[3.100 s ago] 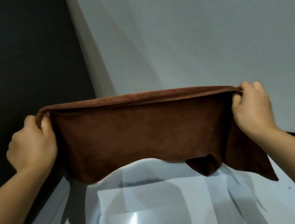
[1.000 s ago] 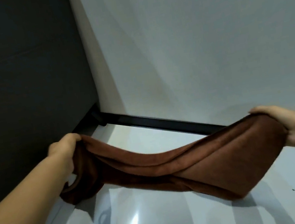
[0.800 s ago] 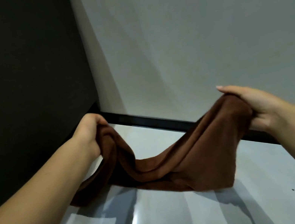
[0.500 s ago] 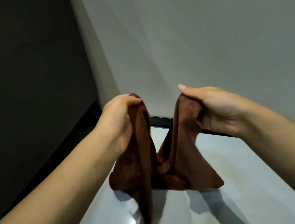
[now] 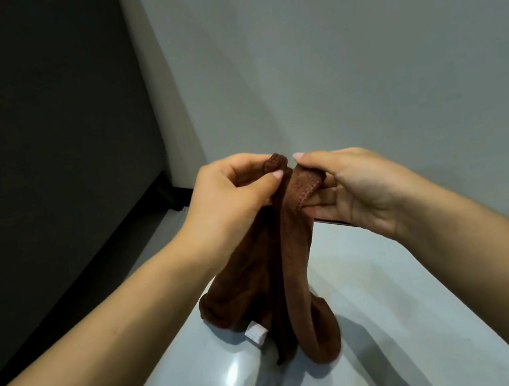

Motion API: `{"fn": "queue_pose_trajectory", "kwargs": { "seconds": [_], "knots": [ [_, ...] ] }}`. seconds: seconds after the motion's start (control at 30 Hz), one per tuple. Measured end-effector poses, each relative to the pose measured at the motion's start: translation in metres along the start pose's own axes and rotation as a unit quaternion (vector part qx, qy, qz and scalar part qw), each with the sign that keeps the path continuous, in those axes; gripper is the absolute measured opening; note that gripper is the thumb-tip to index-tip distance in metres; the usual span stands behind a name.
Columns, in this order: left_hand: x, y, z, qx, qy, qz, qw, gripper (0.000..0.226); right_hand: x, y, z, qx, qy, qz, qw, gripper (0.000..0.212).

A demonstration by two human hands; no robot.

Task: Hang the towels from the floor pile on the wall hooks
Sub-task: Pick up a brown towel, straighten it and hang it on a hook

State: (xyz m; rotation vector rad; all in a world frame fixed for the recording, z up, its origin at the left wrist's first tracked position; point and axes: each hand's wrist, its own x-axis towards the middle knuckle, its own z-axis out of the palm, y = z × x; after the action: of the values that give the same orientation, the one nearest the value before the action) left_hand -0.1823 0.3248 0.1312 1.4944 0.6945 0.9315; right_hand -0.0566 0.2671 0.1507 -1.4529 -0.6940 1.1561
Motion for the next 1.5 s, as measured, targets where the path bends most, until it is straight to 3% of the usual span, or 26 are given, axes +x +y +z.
{"fn": "queue_pose_trajectory", "kwargs": {
  "seconds": [0.13, 0.23, 0.37, 0.5, 0.93, 1.13, 1.23, 1.33, 1.5],
  "knots": [
    [-0.002, 0.001, 0.0, 0.09, 0.001, 0.072, 0.993, 0.022, -0.001, -0.003, 0.003, 0.035, 0.006, 0.007, 0.999, 0.019],
    [-0.003, -0.002, -0.001, 0.166, -0.003, 0.132, 0.977, 0.014, -0.001, -0.005, 0.003, 0.038, 0.001, 0.016, 0.999, 0.021],
    [-0.008, -0.006, 0.003, 0.255, -0.028, 0.168, 0.952, 0.033, -0.002, -0.006, 0.002, 0.01, -0.003, 0.018, 1.0, 0.027],
    [-0.009, -0.013, 0.002, 0.321, -0.031, 0.193, 0.927, 0.034, -0.003, -0.006, 0.003, -0.039, -0.006, 0.001, 0.999, 0.028],
    [-0.007, -0.014, 0.005, 0.26, 0.057, 0.14, 0.954, 0.018, 0.001, -0.001, 0.008, -0.152, -0.008, -0.037, 0.988, 0.018],
    [0.008, -0.005, -0.007, 0.227, 0.106, 0.115, 0.961, 0.027, 0.001, 0.009, 0.012, -0.263, 0.039, -0.208, 0.941, 0.009],
    [0.015, 0.002, -0.014, 0.232, 0.083, 0.114, 0.962, 0.032, 0.004, 0.015, 0.016, -0.31, 0.022, -0.278, 0.909, 0.018],
    [0.016, 0.005, -0.017, 0.228, 0.073, 0.125, 0.963, 0.032, 0.004, 0.022, 0.025, -0.323, 0.015, -0.323, 0.889, 0.025],
    [0.015, 0.014, -0.014, 0.186, 0.089, 0.165, 0.965, 0.016, 0.0, 0.034, 0.03, -0.304, 0.025, -0.365, 0.88, 0.015]
  ]
}}
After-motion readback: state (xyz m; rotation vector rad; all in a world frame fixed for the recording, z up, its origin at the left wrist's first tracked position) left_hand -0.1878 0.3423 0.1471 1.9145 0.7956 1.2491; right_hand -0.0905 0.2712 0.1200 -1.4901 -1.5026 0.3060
